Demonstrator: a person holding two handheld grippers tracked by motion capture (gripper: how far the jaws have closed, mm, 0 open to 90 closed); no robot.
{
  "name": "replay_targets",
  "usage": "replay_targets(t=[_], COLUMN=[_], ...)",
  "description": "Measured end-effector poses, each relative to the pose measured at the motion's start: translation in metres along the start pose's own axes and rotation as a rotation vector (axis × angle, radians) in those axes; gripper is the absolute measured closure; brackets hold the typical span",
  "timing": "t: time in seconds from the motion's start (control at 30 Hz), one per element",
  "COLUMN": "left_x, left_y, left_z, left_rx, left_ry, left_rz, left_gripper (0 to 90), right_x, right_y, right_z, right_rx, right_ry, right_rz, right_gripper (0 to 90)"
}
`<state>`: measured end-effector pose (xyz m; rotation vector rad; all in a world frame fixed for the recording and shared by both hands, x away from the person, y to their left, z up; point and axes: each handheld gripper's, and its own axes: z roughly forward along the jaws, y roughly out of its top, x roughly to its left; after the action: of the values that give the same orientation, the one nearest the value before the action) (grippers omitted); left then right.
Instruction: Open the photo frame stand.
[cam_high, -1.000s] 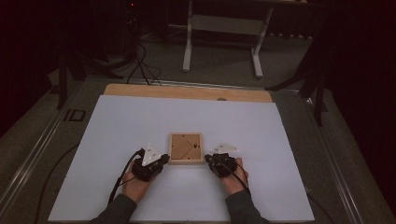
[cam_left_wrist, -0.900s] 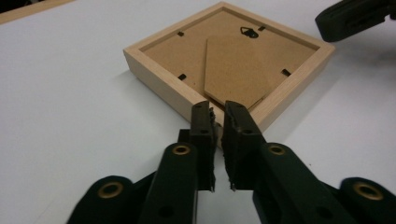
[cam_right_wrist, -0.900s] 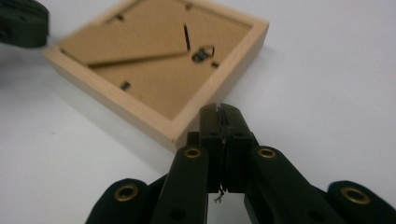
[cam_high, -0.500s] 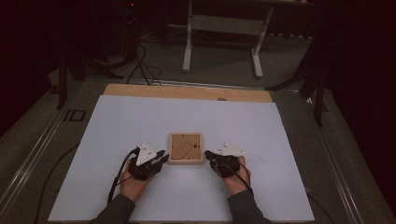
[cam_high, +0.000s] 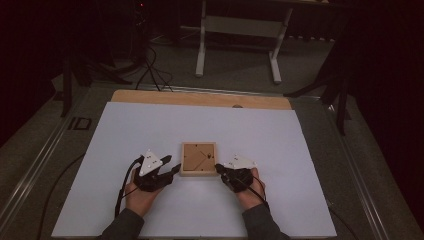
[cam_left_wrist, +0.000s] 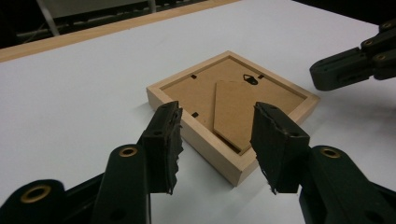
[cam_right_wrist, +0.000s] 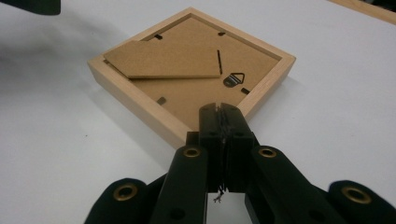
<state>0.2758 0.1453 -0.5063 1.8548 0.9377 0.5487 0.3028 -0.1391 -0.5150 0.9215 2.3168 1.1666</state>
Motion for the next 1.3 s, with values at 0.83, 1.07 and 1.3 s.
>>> replay_targets(t=[0.83, 1.07, 1.3], left_x=[-0.01, -0.016, -0.02], left_y=[0.017, 0.017, 0.016], left_z=[0.02, 0.039, 0.051], left_rx=[0.098, 0.134, 0.162], left_ry=[-0.031, 0.015, 0.002], left_rz=[0.039, 0.115, 0.113], left_gripper=[50.0, 46.9, 45.0], right_x=[-0.001, -0.001, -0.001], right_y=[-0.004, -0.004, -0.004], right_z=[0.004, 0.005, 0.005], right_rx=[0.015, 0.009, 0.006], right_ry=[0.018, 0.02, 0.024], right_rz=[-0.007, -0.004, -0.005], right_gripper=[89.6, 89.6, 89.7])
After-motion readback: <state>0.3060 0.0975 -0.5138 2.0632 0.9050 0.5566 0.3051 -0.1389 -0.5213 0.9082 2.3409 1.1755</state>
